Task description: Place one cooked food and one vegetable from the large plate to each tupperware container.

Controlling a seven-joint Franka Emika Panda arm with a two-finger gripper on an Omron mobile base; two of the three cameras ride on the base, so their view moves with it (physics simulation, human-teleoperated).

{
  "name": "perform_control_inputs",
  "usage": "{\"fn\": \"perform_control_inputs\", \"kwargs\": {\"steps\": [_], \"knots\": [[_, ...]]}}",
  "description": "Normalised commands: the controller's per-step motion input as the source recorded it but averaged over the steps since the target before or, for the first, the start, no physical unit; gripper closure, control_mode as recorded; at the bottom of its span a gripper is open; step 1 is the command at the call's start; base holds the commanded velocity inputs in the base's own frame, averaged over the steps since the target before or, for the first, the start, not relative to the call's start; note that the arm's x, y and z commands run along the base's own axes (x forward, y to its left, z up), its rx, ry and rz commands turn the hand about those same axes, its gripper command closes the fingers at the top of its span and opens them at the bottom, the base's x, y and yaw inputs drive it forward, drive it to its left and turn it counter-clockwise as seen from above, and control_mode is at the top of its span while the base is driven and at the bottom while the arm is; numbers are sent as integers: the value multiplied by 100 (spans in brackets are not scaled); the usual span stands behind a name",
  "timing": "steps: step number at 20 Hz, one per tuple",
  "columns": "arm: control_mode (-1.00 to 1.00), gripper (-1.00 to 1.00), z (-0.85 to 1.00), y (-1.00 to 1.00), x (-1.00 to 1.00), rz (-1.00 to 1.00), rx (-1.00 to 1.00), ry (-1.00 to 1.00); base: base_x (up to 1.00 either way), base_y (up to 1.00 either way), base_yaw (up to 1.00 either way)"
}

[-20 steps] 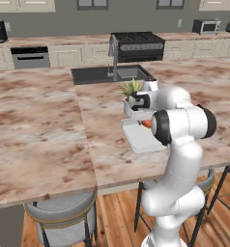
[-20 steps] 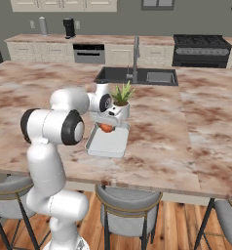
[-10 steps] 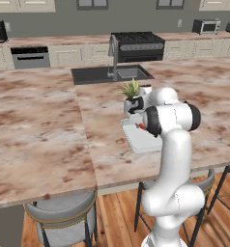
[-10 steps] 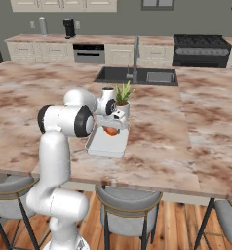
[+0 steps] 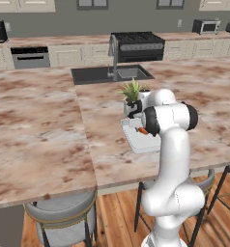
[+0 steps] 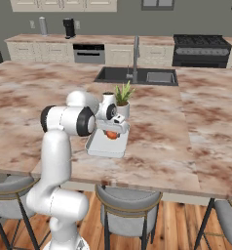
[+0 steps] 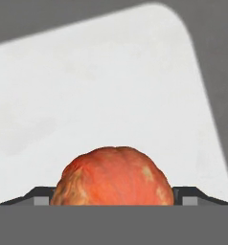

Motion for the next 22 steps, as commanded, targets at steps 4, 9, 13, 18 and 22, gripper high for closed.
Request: {"fn": "perform_control_inputs", "kwargs": {"steps": [4,9,13,18,22], "knots": [[-100,-100,0,0,0,0,0,0,0,0,0],[-100,-100,44,5,-21,0,0,-2,0,0,0],[-100,-100,74,0,-52,0,3,-4,0,0,0],[-100,-100,54,1,-66,0,1,-8,0,0,0],[-100,-100,80,10,-100,0,5,-2,0,0,0]]}}
